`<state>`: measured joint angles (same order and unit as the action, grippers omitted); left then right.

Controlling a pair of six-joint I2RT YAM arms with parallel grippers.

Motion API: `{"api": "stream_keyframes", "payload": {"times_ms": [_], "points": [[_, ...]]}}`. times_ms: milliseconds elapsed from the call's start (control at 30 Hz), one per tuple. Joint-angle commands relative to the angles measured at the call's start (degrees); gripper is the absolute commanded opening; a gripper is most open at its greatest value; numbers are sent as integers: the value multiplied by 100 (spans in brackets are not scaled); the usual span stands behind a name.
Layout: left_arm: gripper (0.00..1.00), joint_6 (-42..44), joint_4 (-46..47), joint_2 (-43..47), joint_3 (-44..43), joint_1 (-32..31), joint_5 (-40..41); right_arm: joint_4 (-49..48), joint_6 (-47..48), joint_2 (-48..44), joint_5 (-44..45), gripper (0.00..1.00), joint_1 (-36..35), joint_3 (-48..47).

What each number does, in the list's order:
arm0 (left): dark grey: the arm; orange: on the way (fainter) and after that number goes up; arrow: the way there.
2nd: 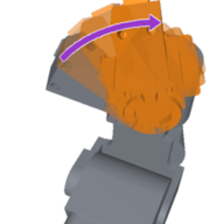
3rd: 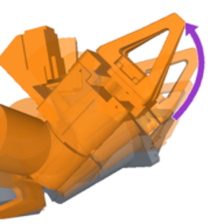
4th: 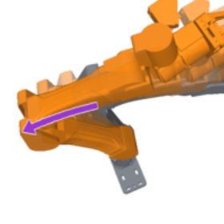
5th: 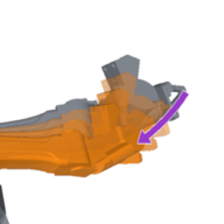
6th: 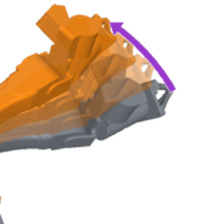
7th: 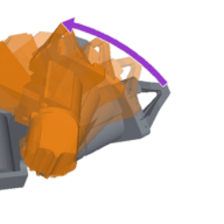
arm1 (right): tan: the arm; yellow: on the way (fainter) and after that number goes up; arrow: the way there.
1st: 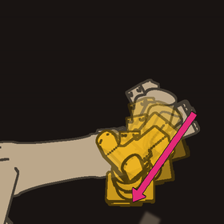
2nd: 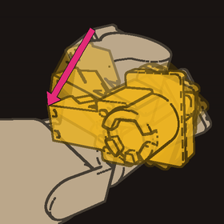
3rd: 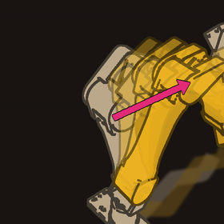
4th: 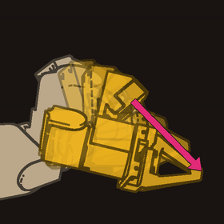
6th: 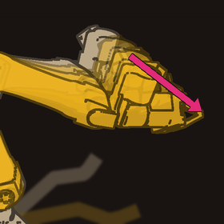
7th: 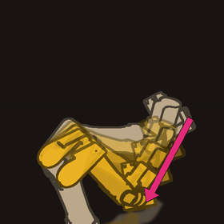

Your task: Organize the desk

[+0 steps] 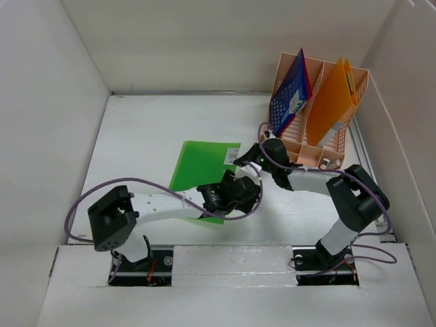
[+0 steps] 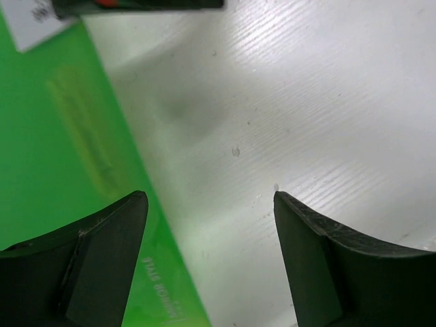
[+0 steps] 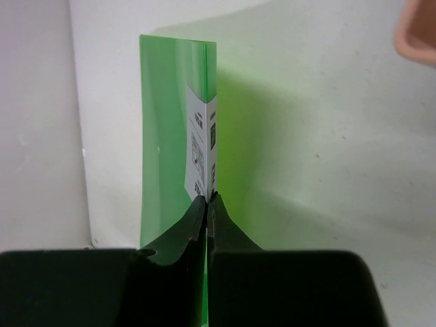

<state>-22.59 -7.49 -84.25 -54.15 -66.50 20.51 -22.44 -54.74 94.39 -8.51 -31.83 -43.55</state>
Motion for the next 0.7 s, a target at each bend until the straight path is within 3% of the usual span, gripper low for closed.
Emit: {"api": "stream_keyframes", "payload": {"times_ms": [0,300,667], "points": [[70,115,-770,-433,-517,-284,1191,-832,-116,-43,-71,0,72,-312],[69,-167,-1202,-1155,-728,-408,1965,-727,-107,-482,-334,0,125,-286],[59,-377,-1738,-1612,-983,-408,2975,-674,-63,-641,-564,0,125,-66]]}}
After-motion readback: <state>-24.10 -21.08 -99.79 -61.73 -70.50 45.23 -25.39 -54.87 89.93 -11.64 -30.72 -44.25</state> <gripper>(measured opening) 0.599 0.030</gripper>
